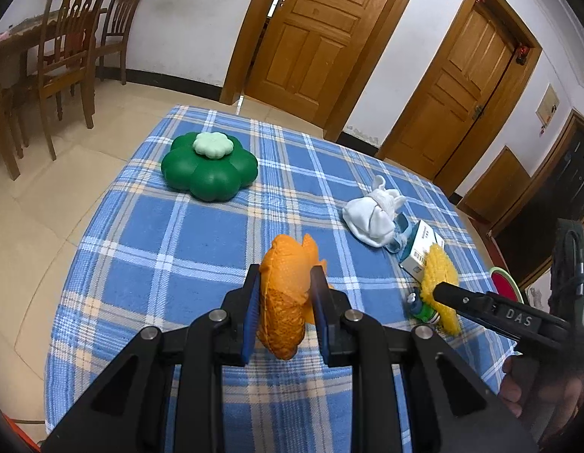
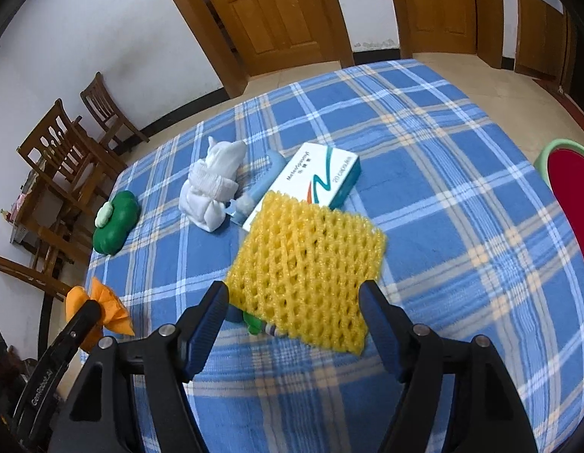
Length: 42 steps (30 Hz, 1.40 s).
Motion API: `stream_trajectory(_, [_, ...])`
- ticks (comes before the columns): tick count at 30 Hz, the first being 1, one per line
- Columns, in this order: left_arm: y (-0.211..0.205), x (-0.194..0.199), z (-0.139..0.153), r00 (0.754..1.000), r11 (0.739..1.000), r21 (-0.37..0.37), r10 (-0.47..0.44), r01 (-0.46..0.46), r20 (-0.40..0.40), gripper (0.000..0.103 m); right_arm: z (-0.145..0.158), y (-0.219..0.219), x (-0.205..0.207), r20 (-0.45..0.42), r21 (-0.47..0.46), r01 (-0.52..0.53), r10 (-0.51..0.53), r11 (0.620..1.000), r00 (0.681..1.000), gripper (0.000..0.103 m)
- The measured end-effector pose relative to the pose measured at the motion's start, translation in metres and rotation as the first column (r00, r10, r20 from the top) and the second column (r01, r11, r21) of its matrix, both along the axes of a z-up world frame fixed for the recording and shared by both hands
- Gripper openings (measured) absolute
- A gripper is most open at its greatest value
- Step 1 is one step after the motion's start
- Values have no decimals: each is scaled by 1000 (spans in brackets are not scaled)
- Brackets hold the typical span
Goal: Collect trash
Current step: 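Grasp the yellow foam net with the right tool while the left holds the cloth, then carry the orange cloth and foam net over the red bucket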
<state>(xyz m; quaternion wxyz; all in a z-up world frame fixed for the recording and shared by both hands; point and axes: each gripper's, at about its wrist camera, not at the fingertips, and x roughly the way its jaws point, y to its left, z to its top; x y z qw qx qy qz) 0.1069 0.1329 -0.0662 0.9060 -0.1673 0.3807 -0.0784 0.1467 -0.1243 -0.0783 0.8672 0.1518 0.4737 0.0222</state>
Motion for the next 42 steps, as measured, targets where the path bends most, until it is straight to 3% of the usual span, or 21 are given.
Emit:
stream_trajectory(4, [-2,0,0,1000,1000,1,2,-2,-7,25,-1,0,0,12,-5,-20,20,1000,1000,60])
stream_trajectory(10, [-15,0,0,1000,1000,-1,2,-2,-30,25,4,-3,-2,46,5,-65,65,998,997,24])
stream_trajectory(11, [-17,0,0,999,1000,0,1,-1,-32,25,5,-4,-2,52,0,-75,75,997,996,12])
stream_trajectory(15, [-29,-2,4,999,1000,1,-2,2,-38,25,8,-10,-6,63,14,-109,108,994,992,6])
stream_trajectory(23, [-52,-7,12,999,1000,1,-15,15,-45,25,19,-35,-18,102,37,-78,74,996,992,7])
stream_trajectory(30, [-61,-7,14,998,1000,7,-15,15,-54,25,14,-54,-21,78,51,-26,22,998,997,8])
stream_trajectory(31, [-62,-7,14,998,1000,7,-16,16,-54,25,13,-56,-20,68,56,-22,19,998,998,11])
stream_trajectory(33, [-64,-6,14,998,1000,7,-18,18,-55,25,10,-59,-19,55,61,-6,2,998,998,41])
stream_trajectory(34, [-64,-6,13,998,1000,8,-18,18,-55,25,9,-61,-19,53,72,-3,-1,997,999,47])
stream_trajectory(42, [-70,-2,12,998,1000,8,-24,25,-65,25,-7,-50,-9,21,26,-39,39,999,999,50])
